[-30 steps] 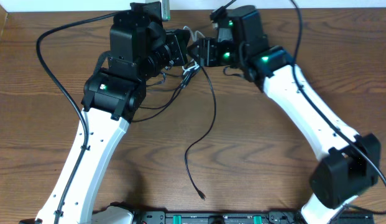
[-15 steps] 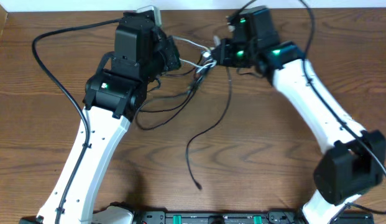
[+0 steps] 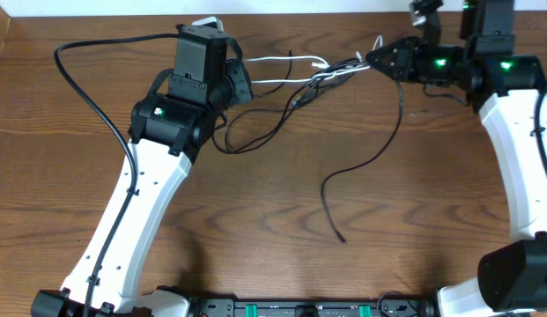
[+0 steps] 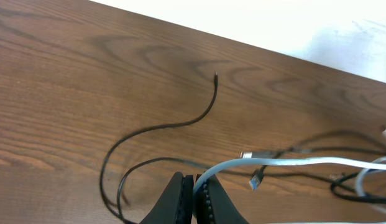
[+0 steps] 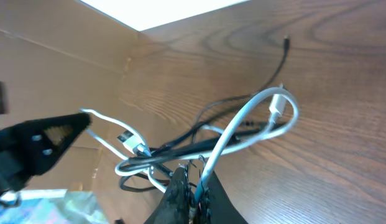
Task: Untangle cables
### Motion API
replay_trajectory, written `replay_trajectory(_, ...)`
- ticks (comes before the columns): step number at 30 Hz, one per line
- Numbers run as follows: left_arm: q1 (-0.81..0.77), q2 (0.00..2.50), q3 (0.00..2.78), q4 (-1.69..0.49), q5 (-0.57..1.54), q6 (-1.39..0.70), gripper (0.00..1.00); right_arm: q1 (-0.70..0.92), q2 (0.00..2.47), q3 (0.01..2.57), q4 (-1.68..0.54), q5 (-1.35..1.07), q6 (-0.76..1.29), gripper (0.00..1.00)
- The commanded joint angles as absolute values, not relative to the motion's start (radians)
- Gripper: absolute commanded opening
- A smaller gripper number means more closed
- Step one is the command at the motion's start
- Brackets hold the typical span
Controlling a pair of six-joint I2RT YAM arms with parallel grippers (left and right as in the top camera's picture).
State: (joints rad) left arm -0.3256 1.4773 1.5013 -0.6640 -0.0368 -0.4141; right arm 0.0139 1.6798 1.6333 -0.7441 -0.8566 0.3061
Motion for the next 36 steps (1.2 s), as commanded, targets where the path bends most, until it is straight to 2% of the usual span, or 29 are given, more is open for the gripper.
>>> replay_trajectory(1,-0.293,1.470,1.507,-0.680,-0.150,-0.393,0.08,-0.053,1.674,1.640,-0.745,-0.861,0.311,0.01)
replay_trajectory(7,-0.293,1.470,1.507,-0.693,-0.151,-0.376,0.08,-0.136,1.674,1.640,-0.723,-0.568,0.470,0.01)
replay_trajectory(12,-0.293,1.470,1.507,-0.705,-0.150,-0.365,0.07,-0.156,1.674,1.640,-0.691,-0.320,0.478,0.01)
replay_trajectory(17,-0.293,1.470,1.507,-0.685,-0.117,-0.323,0.07,-0.141,1.674,1.640,-0.680,-0.379,0.416,0.01)
replay_trajectory(19,-0.293,1.470,1.507,-0.645,-0.027,-0.267,0.07,-0.126,1.674,1.640,-0.695,-0.403,0.387,0.01)
replay_trajectory(22,-0.293,1.468,1.510,-0.527,0.237,-0.168,0.08,-0.100,1.674,1.640,-0.723,-0.464,0.323,0.02)
replay_trajectory(26,-0.293,1.468,1.518,-0.323,0.566,-0.159,0.08,-0.064,1.674,1.640,-0.737,-0.518,0.279,0.15)
replay_trajectory(29,-0.293,1.468,1.518,-0.078,0.744,-0.348,0.07,-0.035,1.674,1.640,-0.735,-0.588,0.236,0.28)
replay_trajectory(32,-0.293,1.468,1.518,0.135,0.750,-0.588,0.08,-0.014,1.674,1.640,-0.725,-0.660,0.187,0.43)
replay_trajectory(36,-0.293,1.468,1.518,0.218,0.632,-0.842,0.07,0.010,1.674,1.640,-0.688,-0.770,0.136,0.51)
